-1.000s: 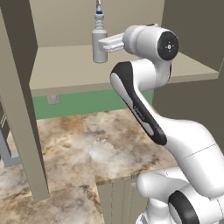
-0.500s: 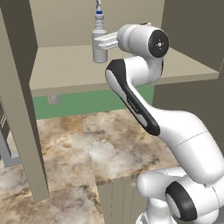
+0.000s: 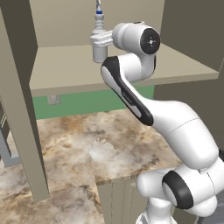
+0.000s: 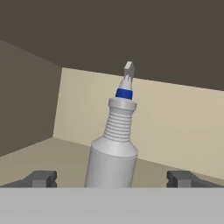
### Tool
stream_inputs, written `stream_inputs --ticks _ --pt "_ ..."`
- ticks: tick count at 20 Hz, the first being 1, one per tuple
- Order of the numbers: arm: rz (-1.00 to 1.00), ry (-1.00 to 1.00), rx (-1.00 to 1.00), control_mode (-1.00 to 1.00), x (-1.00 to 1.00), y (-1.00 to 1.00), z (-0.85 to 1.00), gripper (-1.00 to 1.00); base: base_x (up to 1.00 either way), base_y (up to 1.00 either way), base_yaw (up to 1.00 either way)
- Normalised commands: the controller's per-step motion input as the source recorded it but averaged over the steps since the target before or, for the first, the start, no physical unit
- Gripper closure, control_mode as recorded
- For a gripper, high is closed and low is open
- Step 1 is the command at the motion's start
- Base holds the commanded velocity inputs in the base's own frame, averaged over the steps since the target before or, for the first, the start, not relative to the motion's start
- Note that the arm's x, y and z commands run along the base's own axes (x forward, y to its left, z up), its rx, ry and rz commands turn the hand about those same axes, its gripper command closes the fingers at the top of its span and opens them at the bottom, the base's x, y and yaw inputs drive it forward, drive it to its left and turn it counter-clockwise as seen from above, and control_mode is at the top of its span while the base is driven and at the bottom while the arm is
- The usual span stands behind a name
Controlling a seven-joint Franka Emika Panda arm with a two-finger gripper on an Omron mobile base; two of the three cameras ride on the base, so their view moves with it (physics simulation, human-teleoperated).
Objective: Move the cutting board and knife to the sink. Then move spray from the cabinet to the counter.
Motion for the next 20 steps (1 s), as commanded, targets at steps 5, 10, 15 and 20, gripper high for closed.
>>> stream_inputs --ticks 5,10,15,20 --pt "0.00 0.00 0.00 -1.00 0.30 0.08 0.00 -1.00 0.00 0.00 0.00" --pt "0.00 -0.01 0.00 -1.00 0.25 0.05 0.00 -1.00 0.00 0.00 0.00" --pt "0.00 0.00 0.00 -1.00 0.15 0.04 0.00 -1.00 0.00 0.00 0.00" --pt "0.00 0.00 0.00 -1.00 0.34 0.11 0.00 -1.00 0.00 0.00 0.00"
